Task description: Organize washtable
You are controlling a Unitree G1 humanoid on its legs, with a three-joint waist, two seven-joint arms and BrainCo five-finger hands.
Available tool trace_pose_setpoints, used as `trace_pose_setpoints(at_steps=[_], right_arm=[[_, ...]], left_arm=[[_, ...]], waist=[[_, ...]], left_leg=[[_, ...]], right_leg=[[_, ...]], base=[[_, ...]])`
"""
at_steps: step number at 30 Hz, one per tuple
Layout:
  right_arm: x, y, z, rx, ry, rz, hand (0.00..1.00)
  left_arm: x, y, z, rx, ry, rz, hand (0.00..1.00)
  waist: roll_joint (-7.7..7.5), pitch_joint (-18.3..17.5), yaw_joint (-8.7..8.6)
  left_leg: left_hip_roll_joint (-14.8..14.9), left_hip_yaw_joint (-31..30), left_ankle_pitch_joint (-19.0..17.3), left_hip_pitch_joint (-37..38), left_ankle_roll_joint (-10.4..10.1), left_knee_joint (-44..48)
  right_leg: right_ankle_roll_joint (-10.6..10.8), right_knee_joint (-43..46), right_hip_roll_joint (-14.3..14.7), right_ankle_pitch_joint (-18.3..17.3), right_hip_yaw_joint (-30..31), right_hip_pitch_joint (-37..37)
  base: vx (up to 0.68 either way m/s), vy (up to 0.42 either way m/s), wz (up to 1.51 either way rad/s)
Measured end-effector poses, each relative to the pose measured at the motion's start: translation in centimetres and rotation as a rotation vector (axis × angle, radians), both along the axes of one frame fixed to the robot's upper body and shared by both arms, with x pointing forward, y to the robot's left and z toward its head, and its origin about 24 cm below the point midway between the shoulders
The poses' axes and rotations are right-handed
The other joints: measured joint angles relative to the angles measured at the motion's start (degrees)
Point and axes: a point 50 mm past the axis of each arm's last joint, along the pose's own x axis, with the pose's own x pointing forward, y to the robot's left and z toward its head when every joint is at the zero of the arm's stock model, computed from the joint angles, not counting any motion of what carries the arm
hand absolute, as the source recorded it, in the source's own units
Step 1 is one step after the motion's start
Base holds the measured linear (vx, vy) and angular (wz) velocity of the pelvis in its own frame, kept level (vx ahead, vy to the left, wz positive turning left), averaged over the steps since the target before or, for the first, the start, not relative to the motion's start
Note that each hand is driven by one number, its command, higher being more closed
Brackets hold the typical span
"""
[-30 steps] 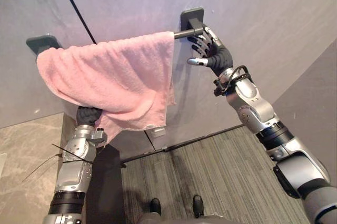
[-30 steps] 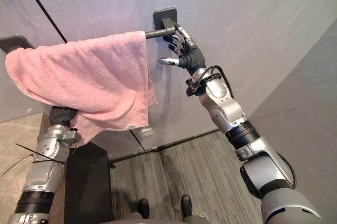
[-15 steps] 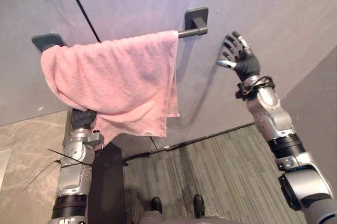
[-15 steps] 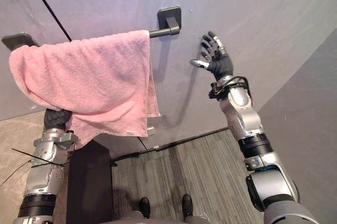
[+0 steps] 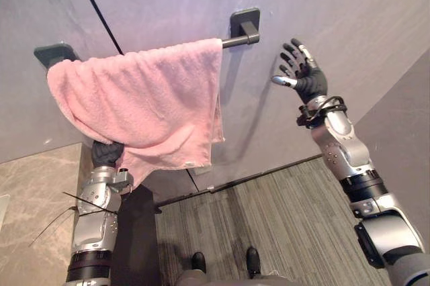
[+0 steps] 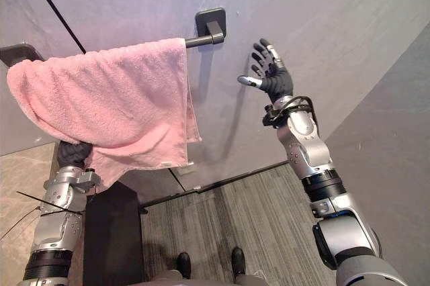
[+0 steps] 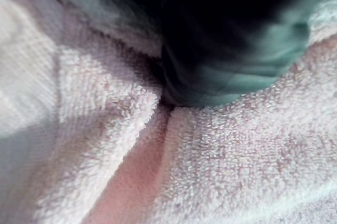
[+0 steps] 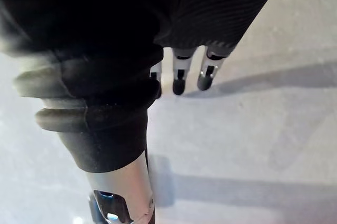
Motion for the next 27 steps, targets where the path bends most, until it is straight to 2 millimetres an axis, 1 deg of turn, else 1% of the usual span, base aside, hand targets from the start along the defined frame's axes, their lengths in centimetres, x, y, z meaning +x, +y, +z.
trace_pose_setpoints(at_steps=[3, 6, 13, 19, 23, 25, 27], right_arm=[[0.0, 0.7, 0.0, -0.01, 0.0, 0.022, 0.0], [0.0, 1.5, 0.0, -0.03, -0.002, 0.048, 0.0], [0.2, 4.0, 0.0, -0.063, 0.006, 0.12, 0.0], [0.4, 5.5, -0.4, -0.075, 0.023, 0.162, 0.0], [0.9, 7.0, -0.5, -0.1, 0.041, 0.196, 0.0], [0.8, 7.6, -0.6, -0.098, 0.044, 0.205, 0.0], [0.9, 8.3, -1.0, -0.094, 0.056, 0.214, 0.0]], left_arm=[[0.1, 0.0, 0.0, -0.001, -0.002, 0.0, 1.0], [0.2, -0.1, 0.2, -0.001, -0.007, -0.003, 1.0], [1.2, -0.7, 1.0, -0.007, -0.038, -0.011, 1.0], [1.5, -0.9, 0.6, -0.012, -0.023, -0.006, 1.0], [1.6, -1.0, 0.7, -0.012, -0.026, -0.009, 1.0], [1.8, -1.2, 0.9, -0.012, -0.033, -0.014, 1.0], [2.3, -1.5, 1.4, -0.013, -0.049, -0.022, 1.0]], waist=[[0.03, 0.28, 0.59], [0.04, 0.57, 0.46], [0.02, 1.44, 0.58], [0.06, 1.64, 0.69], [0.06, 1.65, 0.84], [0.06, 1.68, 1.15], [0.07, 1.69, 1.85]], left_leg=[[0.02, -0.18, 0.0, -0.18, 0.0, -0.01], [0.02, -0.24, 0.01, -0.23, 0.0, 0.02], [0.2, -1.55, 0.04, -1.14, -0.02, 0.38], [0.23, -1.78, 0.09, -1.27, -0.09, 0.38], [0.24, -2.02, 0.09, -1.53, -0.09, 0.54], [0.27, -2.33, 0.09, -1.8, -0.09, 0.8], [0.29, -2.96, 0.09, -2.23, -0.1, 1.13]], right_leg=[[-0.01, 0.0, 0.01, 0.0, -0.17, -0.07], [-0.01, 0.0, 0.01, 0.0, -0.25, -0.07], [-0.02, -0.01, 0.07, 0.01, -1.59, -0.18], [-0.03, -0.01, 0.09, 0.02, -1.75, -0.2], [-0.03, -0.01, 0.08, 0.02, -1.97, -0.27], [-0.03, -0.01, 0.08, 0.02, -2.26, -0.28], [-0.03, -0.01, 0.05, 0.02, -2.83, -0.33]], base=[[0.0, 0.0, 0.0], [0.0, 0.01, 0.01], [-0.01, 0.013, 0.08], [0.0, 0.004, 0.01], [0.0, 0.022, 0.03], [0.0, 0.023, 0.09], [0.0, 0.024, 0.11]])
